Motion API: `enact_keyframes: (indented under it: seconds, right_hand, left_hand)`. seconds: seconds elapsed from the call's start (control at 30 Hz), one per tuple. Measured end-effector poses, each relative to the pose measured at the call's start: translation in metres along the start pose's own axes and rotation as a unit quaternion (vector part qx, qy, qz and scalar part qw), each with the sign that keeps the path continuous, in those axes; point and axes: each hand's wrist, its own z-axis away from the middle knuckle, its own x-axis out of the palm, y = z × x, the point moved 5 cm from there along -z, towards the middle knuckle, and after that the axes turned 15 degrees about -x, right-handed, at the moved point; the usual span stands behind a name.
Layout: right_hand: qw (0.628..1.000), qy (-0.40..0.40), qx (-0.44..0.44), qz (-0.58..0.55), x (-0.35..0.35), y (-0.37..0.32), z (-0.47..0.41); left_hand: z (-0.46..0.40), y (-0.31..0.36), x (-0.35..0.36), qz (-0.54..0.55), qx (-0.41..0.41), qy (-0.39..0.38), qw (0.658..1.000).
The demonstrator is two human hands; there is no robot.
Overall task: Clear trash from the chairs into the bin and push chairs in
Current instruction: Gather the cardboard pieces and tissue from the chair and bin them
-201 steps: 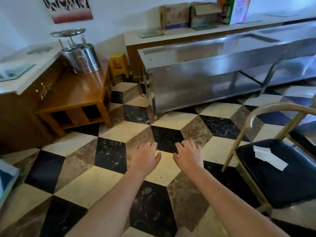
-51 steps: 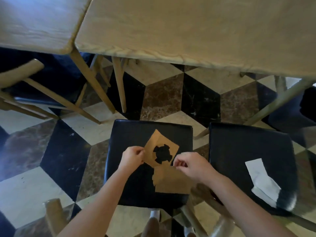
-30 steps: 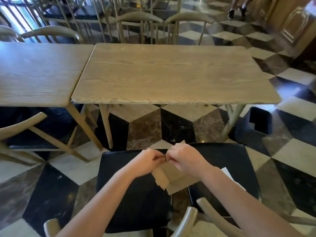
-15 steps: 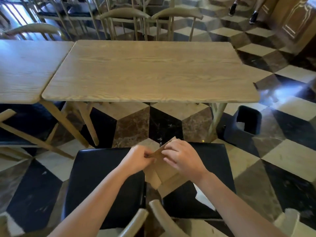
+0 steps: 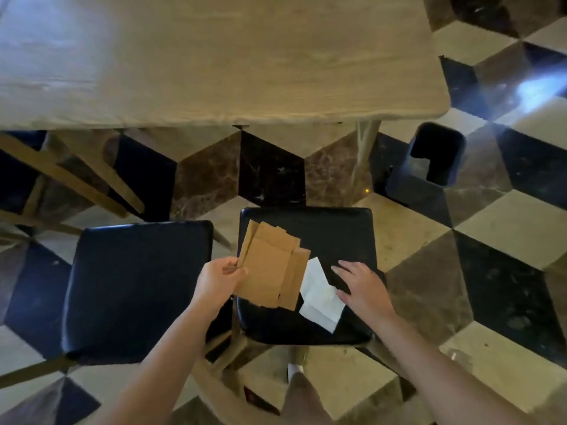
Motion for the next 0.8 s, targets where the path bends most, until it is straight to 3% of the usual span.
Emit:
enact_keyframes:
  seconds: [0.13,0.2,0.47,0.8]
  right_hand:
    - [0.989,-0.142,-0.029,0.039,0.071,0.021,-0.012]
    - [0.982,-0.174,-0.048,0.055,0.1,0.027,-0.023]
    - [0.95,-0.24,-0.138,0.145,0.171,0.051,-0.071]
    - [0.969,-0.23,-0.068,0.065,0.189,0.056,-0.069]
  left_hand:
    - [-0.018,-0.026,0.013,0.036,-0.074,0.023,0.996]
    - [-0.027,-0.036,0.017,0.063,-0.103,0.024,0.992]
    - [-0.056,-0.06,0.029,0.114,-0.141,0.024,0.983]
    - [-0.066,-0.081,0.032,0.125,-0.137,0.016,0.982]
